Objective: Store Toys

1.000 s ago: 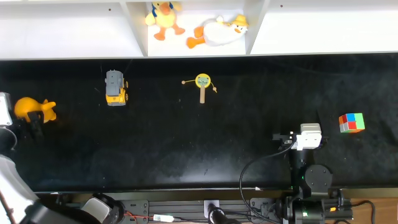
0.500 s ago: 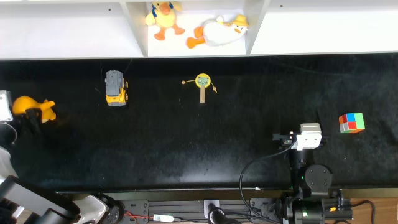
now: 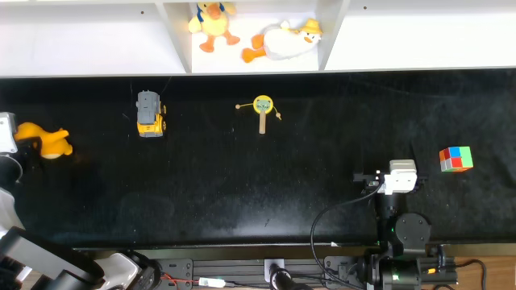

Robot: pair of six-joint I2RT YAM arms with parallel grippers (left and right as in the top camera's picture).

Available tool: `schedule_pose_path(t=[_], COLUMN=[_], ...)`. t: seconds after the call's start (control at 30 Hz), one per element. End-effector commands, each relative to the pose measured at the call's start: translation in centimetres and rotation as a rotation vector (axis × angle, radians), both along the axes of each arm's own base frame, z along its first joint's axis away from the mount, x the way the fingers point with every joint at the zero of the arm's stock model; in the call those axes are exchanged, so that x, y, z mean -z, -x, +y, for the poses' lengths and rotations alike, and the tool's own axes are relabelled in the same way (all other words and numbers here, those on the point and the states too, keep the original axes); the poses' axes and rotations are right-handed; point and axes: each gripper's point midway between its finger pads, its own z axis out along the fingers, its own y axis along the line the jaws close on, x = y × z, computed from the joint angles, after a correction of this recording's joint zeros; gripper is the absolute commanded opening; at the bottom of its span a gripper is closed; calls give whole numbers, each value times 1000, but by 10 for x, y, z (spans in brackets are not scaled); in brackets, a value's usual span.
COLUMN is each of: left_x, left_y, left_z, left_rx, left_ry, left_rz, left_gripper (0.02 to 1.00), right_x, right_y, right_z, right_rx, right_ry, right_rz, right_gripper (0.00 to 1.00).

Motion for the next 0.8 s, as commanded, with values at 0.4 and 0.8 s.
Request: schedule_pose_path(t=[0.4, 0.8], left_x=[-72, -122], left_y=[-22, -114], left_z=[-23, -29], left_rx=[-77, -54], left_ry=[-143, -127], left_rz=[29, -112], left_gripper=[38, 36], right_x=[4, 4], right_y=[0, 0], right_z=[1, 1], right_rx=[-3, -3], right_ry=[3, 3], right_rz=[2, 2], right_gripper=[996, 996])
